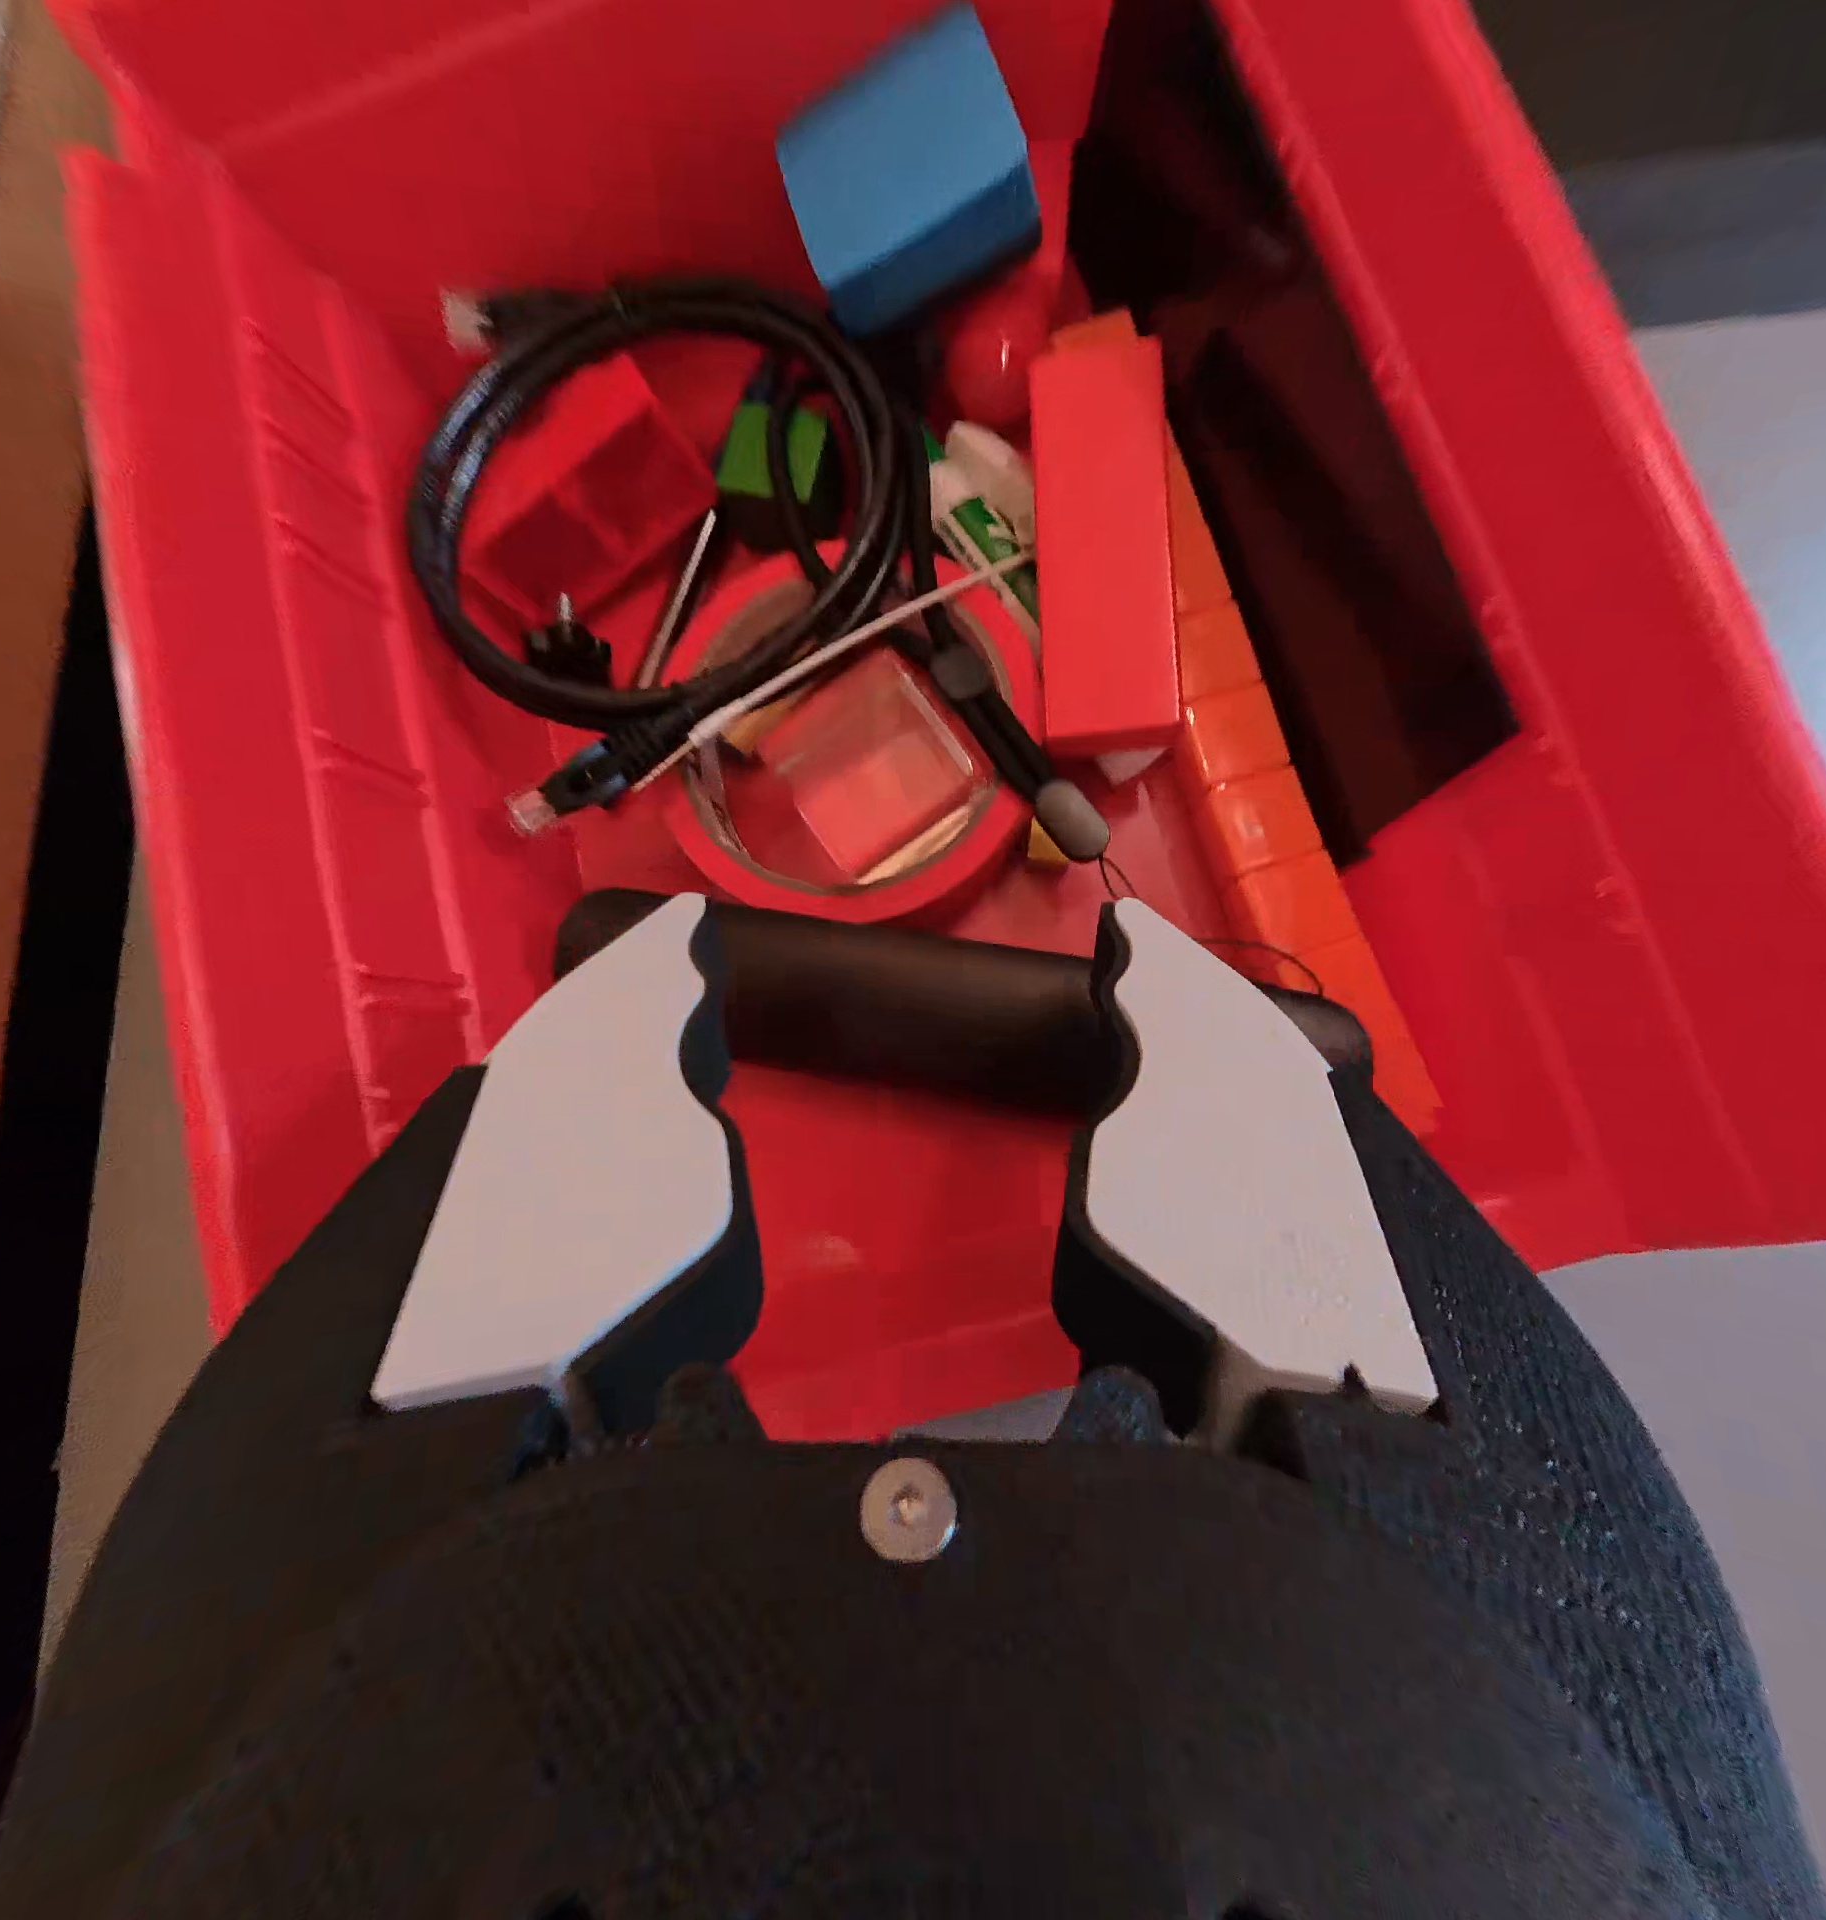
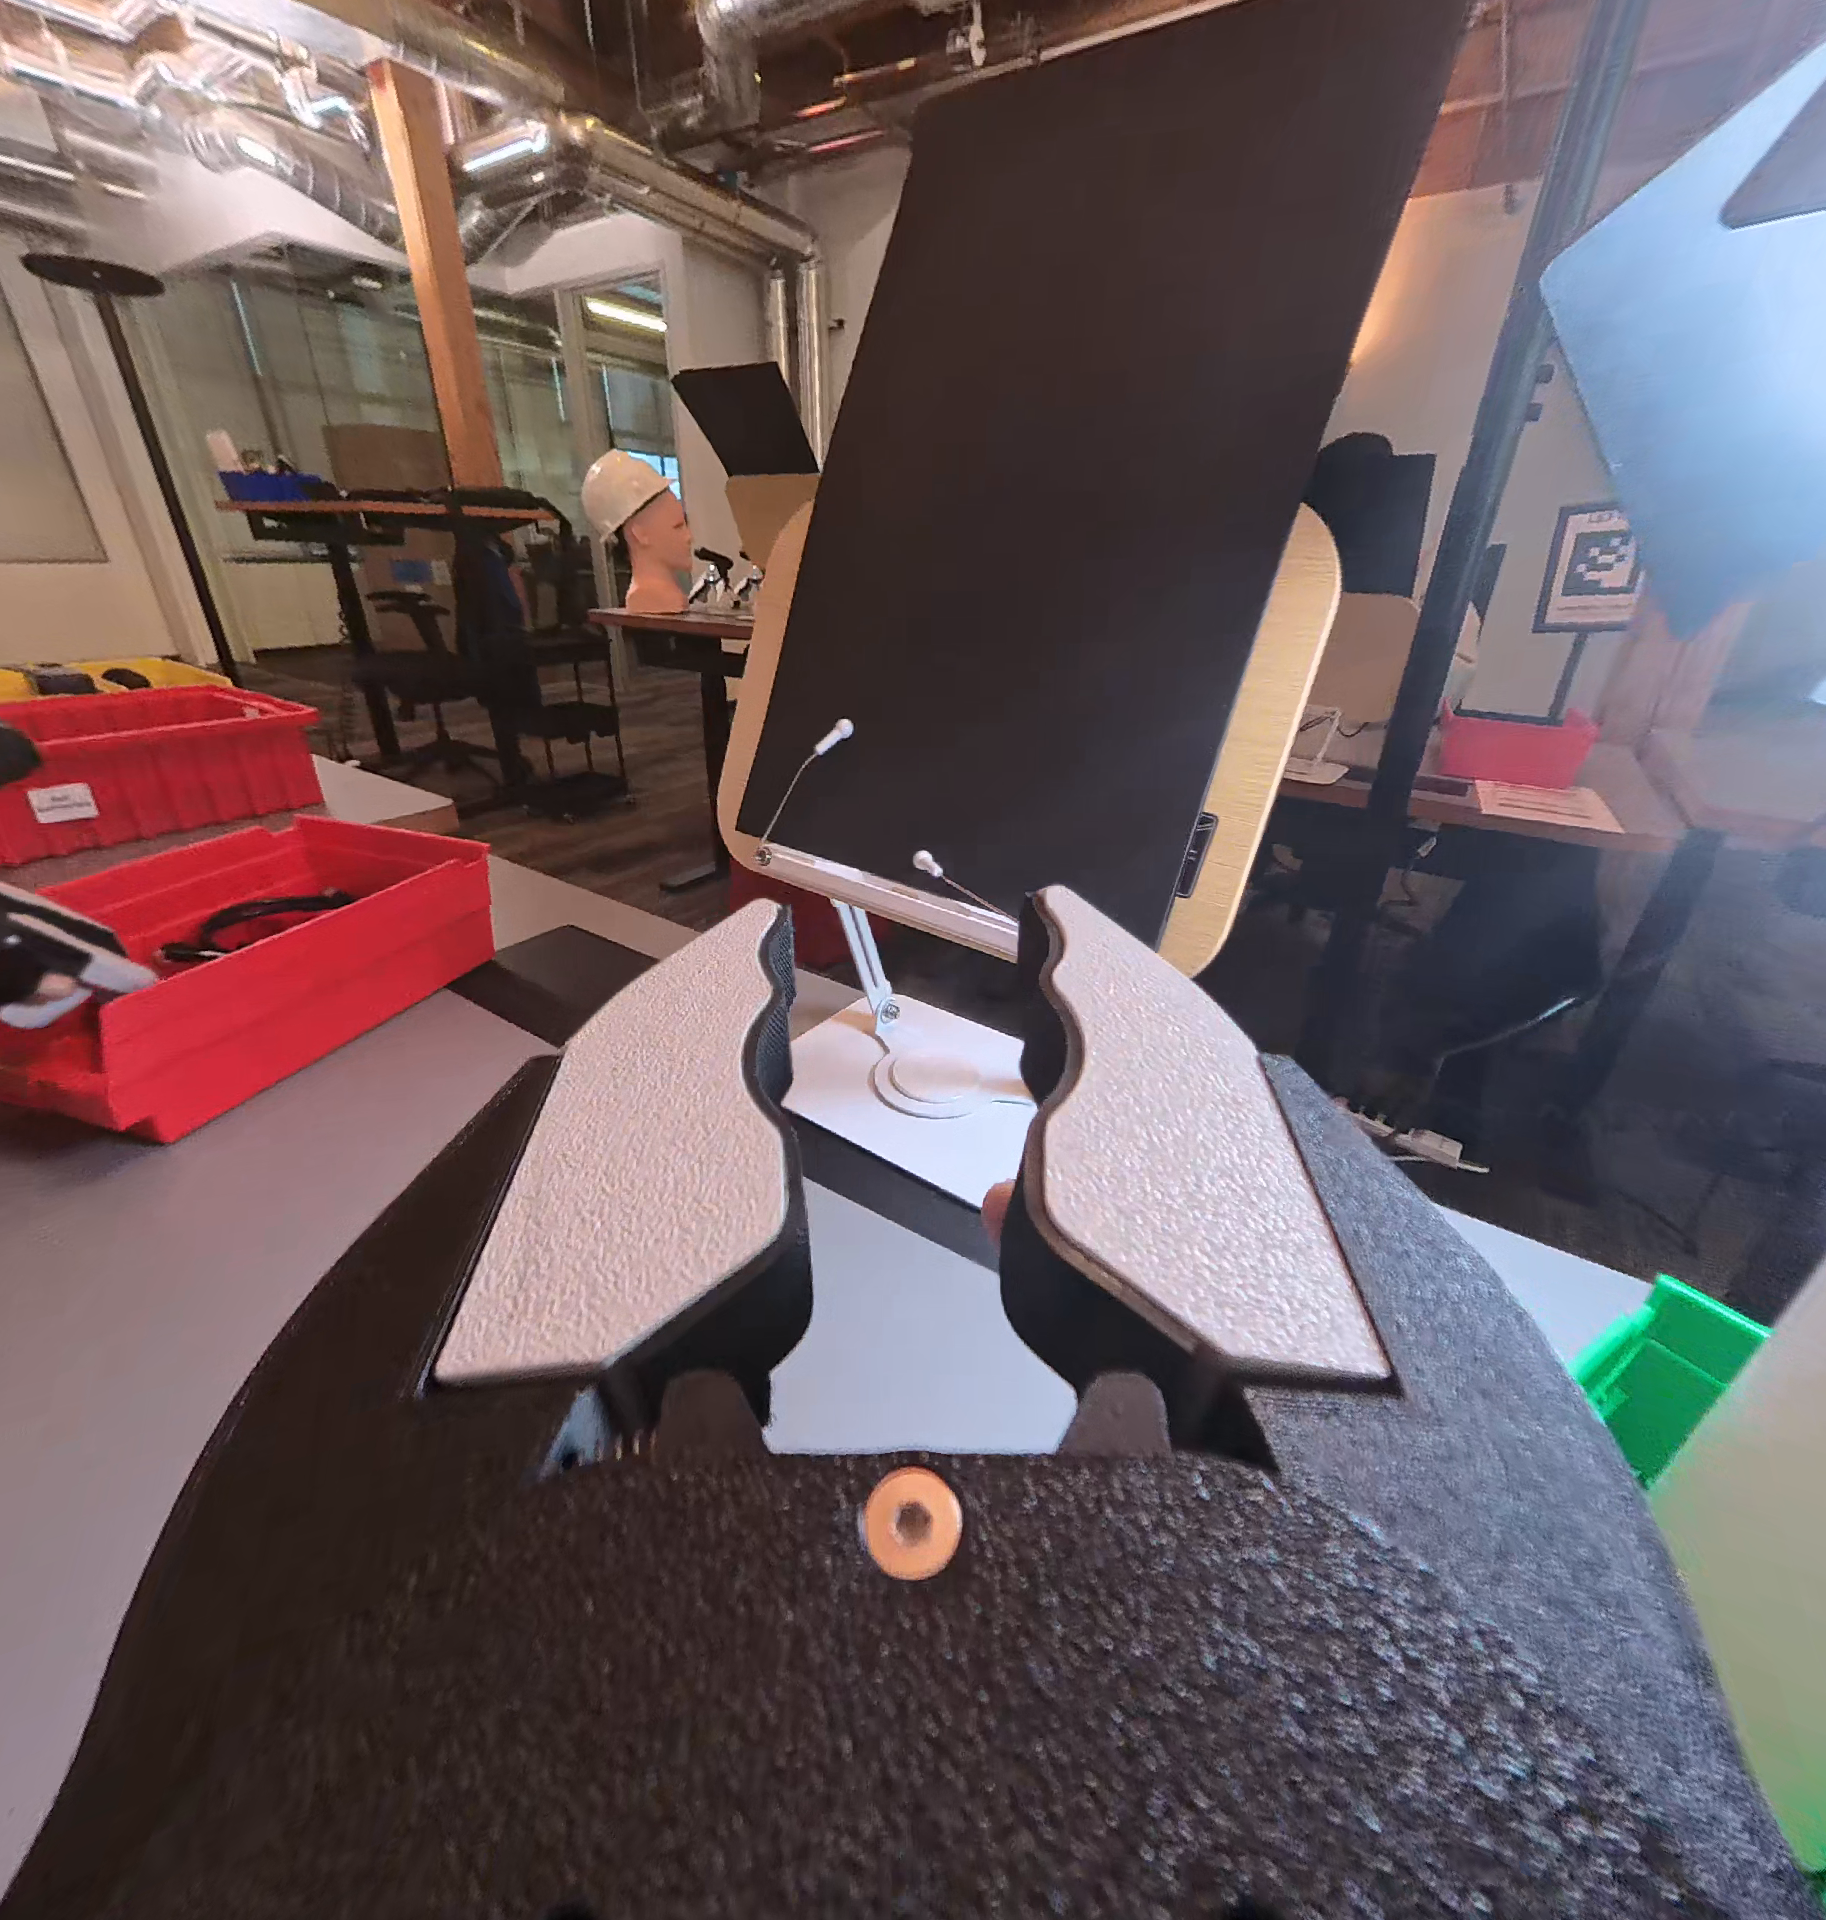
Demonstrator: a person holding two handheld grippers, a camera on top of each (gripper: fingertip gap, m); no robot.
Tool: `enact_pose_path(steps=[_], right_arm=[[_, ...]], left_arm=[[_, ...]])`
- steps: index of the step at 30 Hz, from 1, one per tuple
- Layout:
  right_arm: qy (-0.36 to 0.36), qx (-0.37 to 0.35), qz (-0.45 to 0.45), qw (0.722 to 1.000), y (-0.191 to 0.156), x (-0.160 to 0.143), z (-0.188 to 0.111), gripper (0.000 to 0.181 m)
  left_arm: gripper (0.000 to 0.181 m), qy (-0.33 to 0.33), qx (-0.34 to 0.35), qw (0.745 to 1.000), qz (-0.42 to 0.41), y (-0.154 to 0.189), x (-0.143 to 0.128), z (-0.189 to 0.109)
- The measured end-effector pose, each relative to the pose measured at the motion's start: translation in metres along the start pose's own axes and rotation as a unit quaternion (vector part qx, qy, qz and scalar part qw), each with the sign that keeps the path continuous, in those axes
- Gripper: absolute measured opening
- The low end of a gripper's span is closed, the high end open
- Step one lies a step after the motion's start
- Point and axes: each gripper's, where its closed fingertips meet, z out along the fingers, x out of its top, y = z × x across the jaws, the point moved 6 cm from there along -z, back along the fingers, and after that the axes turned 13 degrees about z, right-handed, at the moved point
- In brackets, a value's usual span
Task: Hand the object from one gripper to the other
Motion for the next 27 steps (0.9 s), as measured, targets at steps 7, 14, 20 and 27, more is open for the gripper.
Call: enact_pose_path(steps=[7,14,20,27], right_arm=[[-0.024,0.017,-0.006,1.0,-0.005,-0.005,0.004,0.04],[-0.037,0.034,-0.004,0.999,-0.009,-0.009,0.008,0.039],[-0.039,0.038,-0.004,0.998,-0.01,-0.009,0.009,0.039],[-0.046,0.038,0.001,0.998,-0.007,-0.013,0.013,0.038]], left_arm=[[0.063,-0.049,-0.03,0.998,-0.004,0.007,-0.009,0.016],[0.057,-0.056,-0.048,0.997,-0.009,0.009,-0.007,0.02],[0.055,-0.08,-0.03,0.996,-0.003,0.005,-0.004,0.027],[0.036,-0.109,-0.006,0.994,0.026,0.003,-0.003,0.036]])
